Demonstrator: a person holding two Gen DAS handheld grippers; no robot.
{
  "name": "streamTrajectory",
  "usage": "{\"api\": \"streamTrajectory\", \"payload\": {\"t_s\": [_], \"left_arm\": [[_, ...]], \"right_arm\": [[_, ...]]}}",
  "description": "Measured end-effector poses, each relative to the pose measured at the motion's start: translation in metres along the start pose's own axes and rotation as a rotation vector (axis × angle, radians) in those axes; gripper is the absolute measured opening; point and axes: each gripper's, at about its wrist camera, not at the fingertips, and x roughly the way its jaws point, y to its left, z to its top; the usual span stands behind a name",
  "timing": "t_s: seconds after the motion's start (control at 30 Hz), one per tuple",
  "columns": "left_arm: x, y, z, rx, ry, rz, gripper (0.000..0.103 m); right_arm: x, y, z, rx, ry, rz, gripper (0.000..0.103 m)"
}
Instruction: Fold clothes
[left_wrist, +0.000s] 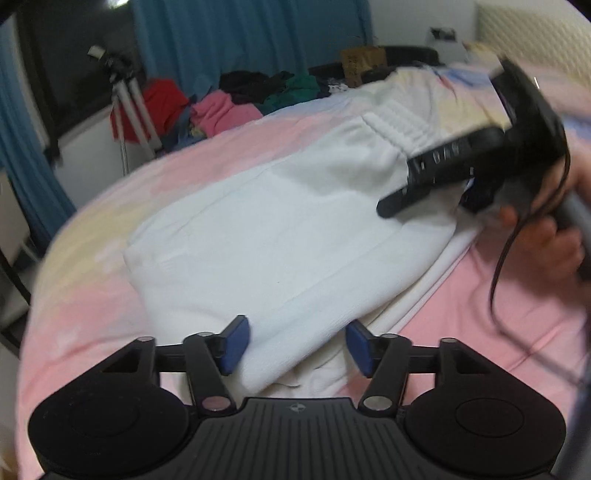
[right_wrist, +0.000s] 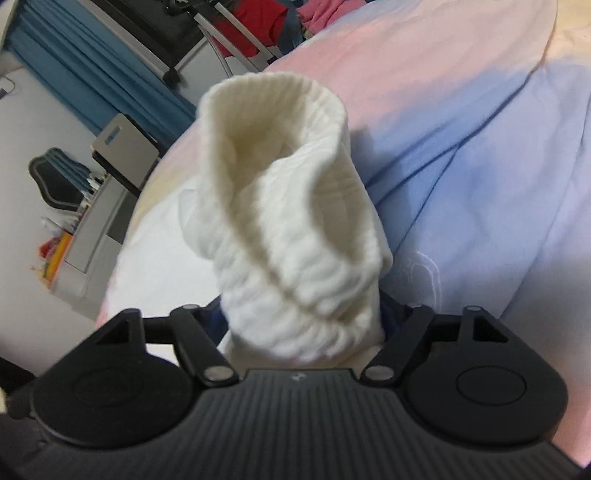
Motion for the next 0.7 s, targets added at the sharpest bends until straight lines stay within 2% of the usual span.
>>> {"api": "streamTrajectory", "payload": {"t_s": [0.07,0.17,0.2,0.3,0.4,0.43,0.57,0.63,0.7], "left_arm": [[-0.011,0.013,0.003,-0.099,-0.034,-0.030,0.075],[-0.028,0.036,0.005,-0.251,-0.117,-0.063,0.084],[-0.034,0.044,0.005,-0.303,-0.151,-0.072,0.087],[-0.030,0.067,0.001,-0.488,-0.167,-0.032,0.089],[-0.012,0.088,-0.011,-0.648,-0.104,0.026,0.088],[-0.006,0.096,-0.016,-0.707,-0.079,0.022,0.088],[0.018,0.118,-0.036,-0.920,0.020,-0.068,0.083],[0.023,0.123,-0.043,-0.985,0.034,-0.120,0.084],[0.025,0.126,-0.048,-1.011,0.039,-0.143,0.083]], "right_arm": [[-0.006,0.003,0.001,0.007,-0.021,-0.001,0.058],[-0.016,0.004,-0.002,0.021,-0.052,0.002,0.048],[-0.020,0.005,-0.003,0.019,-0.061,0.001,0.047],[-0.028,0.008,-0.007,0.004,-0.088,-0.006,0.044],[-0.027,0.004,-0.004,-0.006,-0.097,-0.013,0.044],[-0.027,0.002,-0.004,-0.001,-0.097,-0.013,0.044],[-0.024,-0.002,-0.006,0.010,-0.097,-0.016,0.044],[-0.022,-0.003,-0.007,0.014,-0.098,-0.018,0.044],[-0.019,-0.001,-0.007,0.019,-0.098,-0.021,0.044]]}}
